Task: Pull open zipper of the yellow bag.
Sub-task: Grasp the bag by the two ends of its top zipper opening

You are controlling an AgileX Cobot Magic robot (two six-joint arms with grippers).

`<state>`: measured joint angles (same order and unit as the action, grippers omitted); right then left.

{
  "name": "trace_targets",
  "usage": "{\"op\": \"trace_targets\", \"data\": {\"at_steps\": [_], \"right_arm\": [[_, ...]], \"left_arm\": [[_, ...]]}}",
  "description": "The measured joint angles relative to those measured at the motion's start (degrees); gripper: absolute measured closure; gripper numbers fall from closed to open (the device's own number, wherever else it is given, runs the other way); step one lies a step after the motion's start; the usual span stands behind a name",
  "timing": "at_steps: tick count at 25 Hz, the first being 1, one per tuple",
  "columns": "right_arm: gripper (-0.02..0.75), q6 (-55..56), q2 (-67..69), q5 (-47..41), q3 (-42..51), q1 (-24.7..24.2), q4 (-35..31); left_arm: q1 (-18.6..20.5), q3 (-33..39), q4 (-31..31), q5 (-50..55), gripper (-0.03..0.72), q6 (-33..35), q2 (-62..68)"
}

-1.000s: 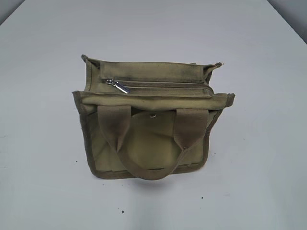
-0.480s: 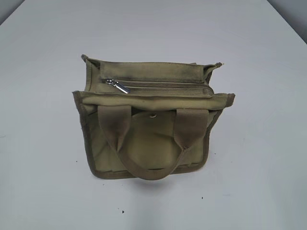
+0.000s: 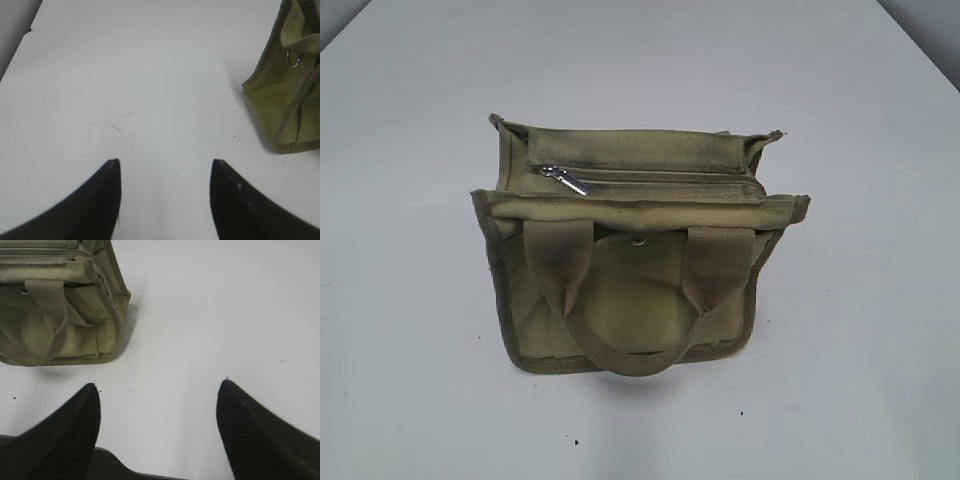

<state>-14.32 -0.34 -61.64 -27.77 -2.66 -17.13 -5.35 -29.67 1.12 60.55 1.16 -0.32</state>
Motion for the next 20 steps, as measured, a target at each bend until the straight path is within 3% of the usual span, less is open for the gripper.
{"op": "trace_targets", "data": {"at_steps": [5, 8, 14, 20], "right_arm": [[0.177, 0.0, 0.0, 0.05, 0.0, 0.0, -0.1], [0.177, 0.0, 0.21, 0.05, 0.0, 0.0, -0.33], [0.177, -1.94, 8.84, 7.29, -0.61, 0.0, -3.38], [0.177, -11.39, 20.35, 20.52, -1.99, 4.46, -9.25]], "left_arm": [[-1.03, -0.45, -1.12, -0.73, 0.252, 0.0, 2.47], [-1.38, -1.49, -6.79, -6.55, 0.252, 0.0, 6.29], [-1.39, -2.71, -23.84, -22.25, 0.252, 0.54, 20.94], [-1.39, -8.67, -49.22, -23.36, 0.252, 18.74, 41.61]]}}
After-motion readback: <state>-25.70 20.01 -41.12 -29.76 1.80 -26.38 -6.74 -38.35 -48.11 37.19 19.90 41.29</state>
